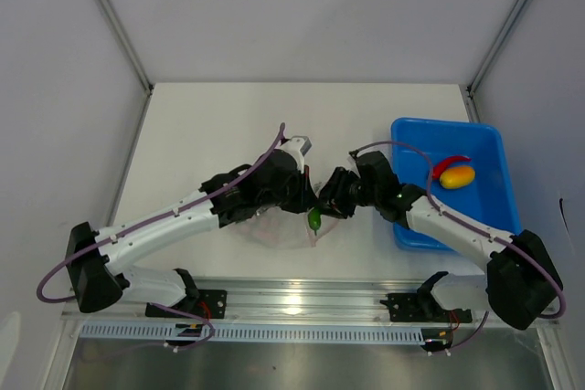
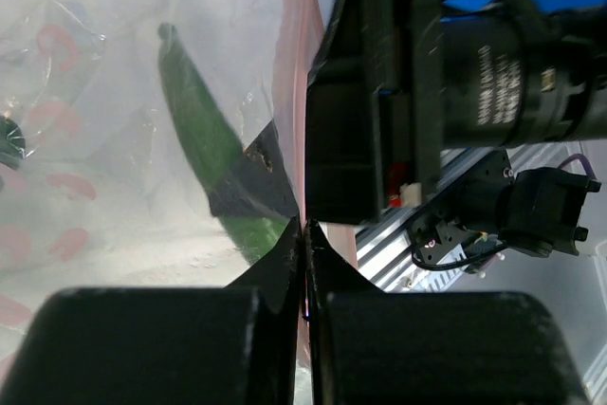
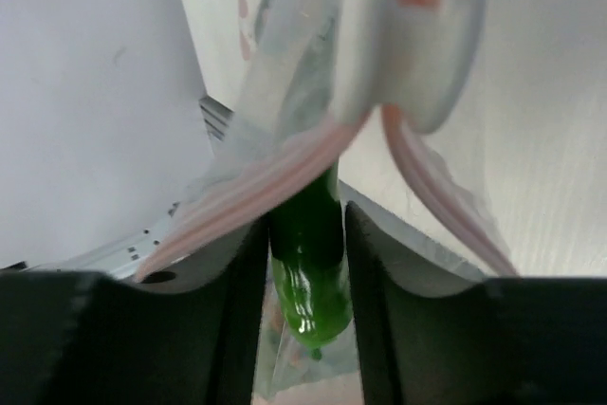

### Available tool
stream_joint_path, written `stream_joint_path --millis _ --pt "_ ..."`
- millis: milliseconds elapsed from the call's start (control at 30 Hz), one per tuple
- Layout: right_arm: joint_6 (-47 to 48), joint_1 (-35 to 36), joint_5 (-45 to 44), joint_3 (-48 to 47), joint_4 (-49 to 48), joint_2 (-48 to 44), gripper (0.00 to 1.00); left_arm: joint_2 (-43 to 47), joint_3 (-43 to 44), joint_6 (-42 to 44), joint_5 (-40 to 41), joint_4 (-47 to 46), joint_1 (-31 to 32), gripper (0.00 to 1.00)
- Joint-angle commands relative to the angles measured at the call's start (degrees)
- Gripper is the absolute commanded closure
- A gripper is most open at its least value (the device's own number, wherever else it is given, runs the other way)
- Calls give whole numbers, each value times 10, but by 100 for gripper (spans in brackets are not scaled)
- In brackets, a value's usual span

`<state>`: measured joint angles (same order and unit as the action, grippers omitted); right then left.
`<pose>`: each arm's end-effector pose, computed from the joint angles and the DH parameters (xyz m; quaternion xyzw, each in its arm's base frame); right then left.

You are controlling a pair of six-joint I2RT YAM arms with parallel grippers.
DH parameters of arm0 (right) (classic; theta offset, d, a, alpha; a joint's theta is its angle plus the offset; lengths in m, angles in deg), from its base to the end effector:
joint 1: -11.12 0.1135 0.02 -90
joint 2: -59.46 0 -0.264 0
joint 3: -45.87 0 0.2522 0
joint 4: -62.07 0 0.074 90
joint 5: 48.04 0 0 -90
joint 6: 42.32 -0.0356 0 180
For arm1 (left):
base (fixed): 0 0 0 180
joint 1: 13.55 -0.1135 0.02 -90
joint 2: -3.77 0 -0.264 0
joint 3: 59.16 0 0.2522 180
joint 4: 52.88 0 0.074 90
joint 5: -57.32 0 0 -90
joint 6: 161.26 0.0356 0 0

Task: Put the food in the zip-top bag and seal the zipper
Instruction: Place the fake vegetable in the zipper food storage bag.

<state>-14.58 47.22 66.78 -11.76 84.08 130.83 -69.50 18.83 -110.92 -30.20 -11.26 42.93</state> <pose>0.2069 0.1693 0.2417 0.1013 0.8688 0.4620 0.1463 0.1575 -0.2351 0.3213 0.1212 0.8861 -0.3195 0.3130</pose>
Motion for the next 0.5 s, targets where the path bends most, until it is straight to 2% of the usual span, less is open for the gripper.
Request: stream_joint_path --millis 0,67,167,267,467 --pt "26 25 -45 -29 -6 24 57 21 18 -13 -6 -15 3 100" --pt "30 27 -46 -33 3 29 43 19 17 -14 -6 -15 3 99" --pt "44 29 -65 -40 26 5 31 20 17 -14 -5 -13 3 100" --pt "76 29 -92 -55 73 -15 27 23 13 -12 -1 -11 3 99" --pt "134 28 -121 -76 165 -76 28 26 12 -9 9 -9 3 99"
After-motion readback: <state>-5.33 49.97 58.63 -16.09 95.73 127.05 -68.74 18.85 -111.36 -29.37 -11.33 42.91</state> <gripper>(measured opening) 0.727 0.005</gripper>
